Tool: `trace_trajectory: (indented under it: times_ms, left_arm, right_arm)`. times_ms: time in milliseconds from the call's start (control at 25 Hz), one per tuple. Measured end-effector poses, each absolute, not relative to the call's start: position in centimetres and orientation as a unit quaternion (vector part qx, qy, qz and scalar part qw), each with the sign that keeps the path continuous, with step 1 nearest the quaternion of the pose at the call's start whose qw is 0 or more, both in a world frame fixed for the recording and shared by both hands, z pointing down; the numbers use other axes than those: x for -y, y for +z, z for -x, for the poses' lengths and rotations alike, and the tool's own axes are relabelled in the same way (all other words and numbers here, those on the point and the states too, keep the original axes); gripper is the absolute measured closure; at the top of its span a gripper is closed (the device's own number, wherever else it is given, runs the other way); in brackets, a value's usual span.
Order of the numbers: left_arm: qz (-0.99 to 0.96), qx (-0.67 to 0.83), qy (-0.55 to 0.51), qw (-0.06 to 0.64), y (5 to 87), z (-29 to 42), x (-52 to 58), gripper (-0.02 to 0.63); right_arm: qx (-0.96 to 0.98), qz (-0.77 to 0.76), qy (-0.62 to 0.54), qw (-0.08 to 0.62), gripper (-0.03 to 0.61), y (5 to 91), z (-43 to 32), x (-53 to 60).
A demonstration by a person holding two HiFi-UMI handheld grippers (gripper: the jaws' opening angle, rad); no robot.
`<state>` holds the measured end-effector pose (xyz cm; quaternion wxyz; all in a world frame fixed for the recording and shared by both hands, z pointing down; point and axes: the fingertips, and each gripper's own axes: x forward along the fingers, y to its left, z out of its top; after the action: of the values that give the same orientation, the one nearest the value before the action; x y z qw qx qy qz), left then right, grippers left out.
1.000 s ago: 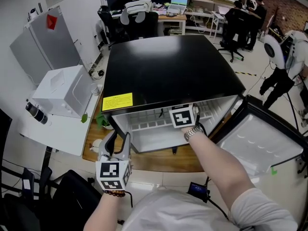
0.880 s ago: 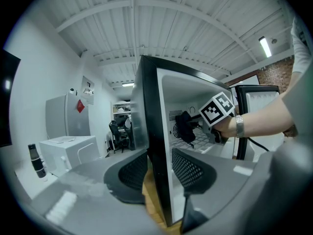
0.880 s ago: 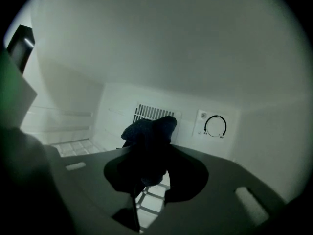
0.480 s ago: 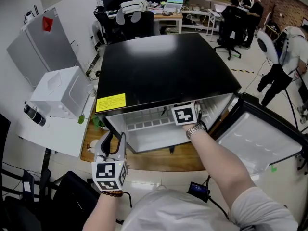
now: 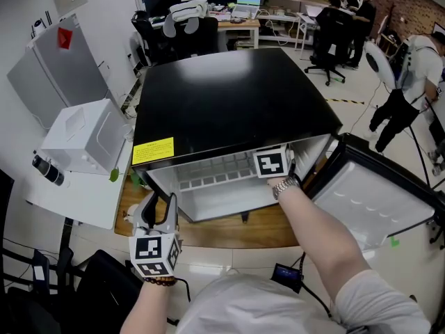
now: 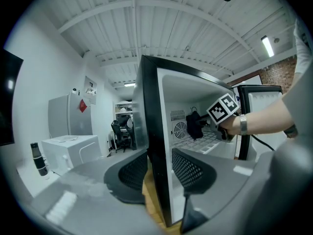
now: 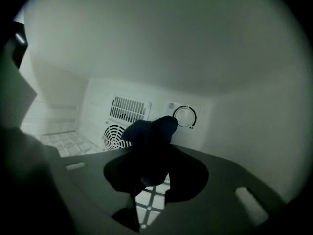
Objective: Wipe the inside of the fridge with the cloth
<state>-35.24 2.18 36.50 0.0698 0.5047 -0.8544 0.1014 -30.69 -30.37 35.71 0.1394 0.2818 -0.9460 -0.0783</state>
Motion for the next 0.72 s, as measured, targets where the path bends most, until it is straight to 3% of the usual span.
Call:
trace_trajectory:
  times_ms: [720]
  left_arm:
    - [-0.498, 0.859, 0.096, 0.071, 36.6, 35.2, -2.1, 0.462]
  right_arm:
    - [0.928, -0.334, -0.063, 0.155, 0.472, 36.0, 28.2, 32.1]
